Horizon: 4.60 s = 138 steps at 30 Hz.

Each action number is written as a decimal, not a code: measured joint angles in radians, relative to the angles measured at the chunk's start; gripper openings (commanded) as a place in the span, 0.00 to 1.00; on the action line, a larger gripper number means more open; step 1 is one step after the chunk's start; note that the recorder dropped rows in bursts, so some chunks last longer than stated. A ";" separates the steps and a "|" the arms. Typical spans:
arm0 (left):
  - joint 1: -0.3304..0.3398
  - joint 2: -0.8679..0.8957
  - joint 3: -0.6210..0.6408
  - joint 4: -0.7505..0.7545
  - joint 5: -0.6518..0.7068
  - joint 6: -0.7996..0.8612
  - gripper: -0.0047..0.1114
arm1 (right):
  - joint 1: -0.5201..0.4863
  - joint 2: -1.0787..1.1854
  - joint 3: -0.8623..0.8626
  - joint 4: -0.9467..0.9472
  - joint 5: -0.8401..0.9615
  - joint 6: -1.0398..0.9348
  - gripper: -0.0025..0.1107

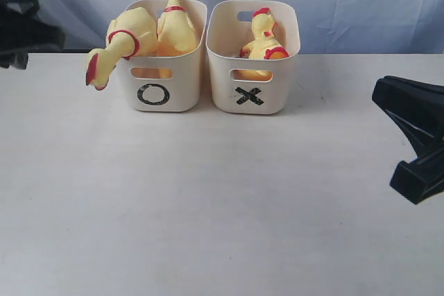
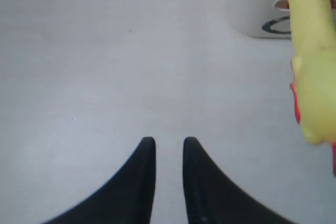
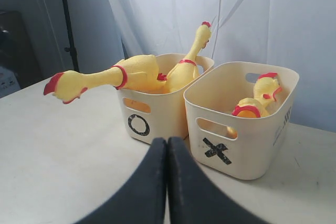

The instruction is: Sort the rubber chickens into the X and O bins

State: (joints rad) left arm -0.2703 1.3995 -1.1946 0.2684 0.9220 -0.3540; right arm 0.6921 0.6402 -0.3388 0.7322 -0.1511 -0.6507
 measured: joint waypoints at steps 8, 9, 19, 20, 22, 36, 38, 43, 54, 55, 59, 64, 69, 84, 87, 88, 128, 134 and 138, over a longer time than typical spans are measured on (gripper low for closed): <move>0.000 -0.294 0.382 0.000 -0.200 -0.051 0.16 | 0.000 0.000 0.000 0.000 0.000 0.000 0.01; 0.000 -0.329 0.424 0.000 -0.219 -0.053 0.12 | 0.000 0.000 0.000 0.000 0.000 0.000 0.01; 0.000 -0.634 0.682 -0.027 -0.304 -0.059 0.04 | 0.000 0.000 0.000 0.000 0.000 -0.002 0.01; 0.000 -0.661 0.689 -0.034 -0.309 -0.059 0.04 | 0.000 0.000 0.000 0.000 0.000 -0.002 0.01; 0.000 -0.707 0.702 -0.043 -0.313 -0.059 0.04 | 0.000 0.000 0.000 0.000 0.000 -0.002 0.01; 0.000 -0.767 0.715 -0.053 -0.330 -0.059 0.04 | 0.000 -0.007 0.000 0.000 0.000 -0.001 0.01; 0.000 -0.767 0.715 -0.053 -0.330 -0.059 0.04 | -0.016 -0.032 0.000 0.000 0.007 -0.001 0.01; 0.000 -0.771 0.715 -0.053 -0.330 -0.059 0.04 | -0.131 -0.139 0.000 0.003 0.027 -0.001 0.01; 0.207 -1.107 0.715 -0.053 -0.332 -0.059 0.04 | -0.544 -0.586 0.000 0.003 0.013 -0.001 0.01; 0.233 -1.153 0.715 -0.053 -0.332 -0.059 0.04 | -0.560 -0.619 0.000 0.003 0.010 -0.001 0.01; 0.268 -1.287 0.716 -0.048 -0.333 -0.059 0.04 | -0.582 -0.635 0.000 0.003 -0.025 -0.001 0.01; 0.273 -1.390 0.716 -0.017 -0.333 -0.059 0.04 | -0.584 -0.637 0.000 0.003 -0.035 -0.001 0.01; 0.273 -1.391 0.716 -0.008 -0.333 -0.059 0.04 | -0.584 -0.637 0.000 0.003 -0.035 -0.001 0.01; 0.273 -1.394 0.814 -0.136 -0.420 -0.059 0.04 | -0.584 -0.637 0.000 -0.614 0.123 -0.001 0.01; 0.273 -1.394 0.875 -0.202 -0.478 -0.059 0.04 | -0.584 -0.637 0.004 -0.621 0.207 -0.001 0.01; 0.273 -1.394 0.897 -0.220 -0.496 -0.061 0.04 | -0.584 -0.637 0.016 -0.621 0.219 -0.001 0.01; 0.273 -1.394 1.192 -0.248 -0.748 -0.060 0.04 | -0.584 -0.635 0.334 -0.650 0.359 -0.001 0.01; 0.273 -1.394 1.192 -0.248 -0.748 -0.060 0.04 | -0.584 -0.635 0.334 -0.650 0.361 -0.001 0.01; 0.273 -1.394 1.192 -0.248 -0.749 -0.060 0.04 | -0.584 -0.635 0.334 -0.650 0.361 -0.001 0.01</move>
State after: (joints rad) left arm 0.0031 0.0050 -0.0023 0.0204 0.1728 -0.4137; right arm 0.1078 0.0051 -0.0045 0.0817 0.2096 -0.6513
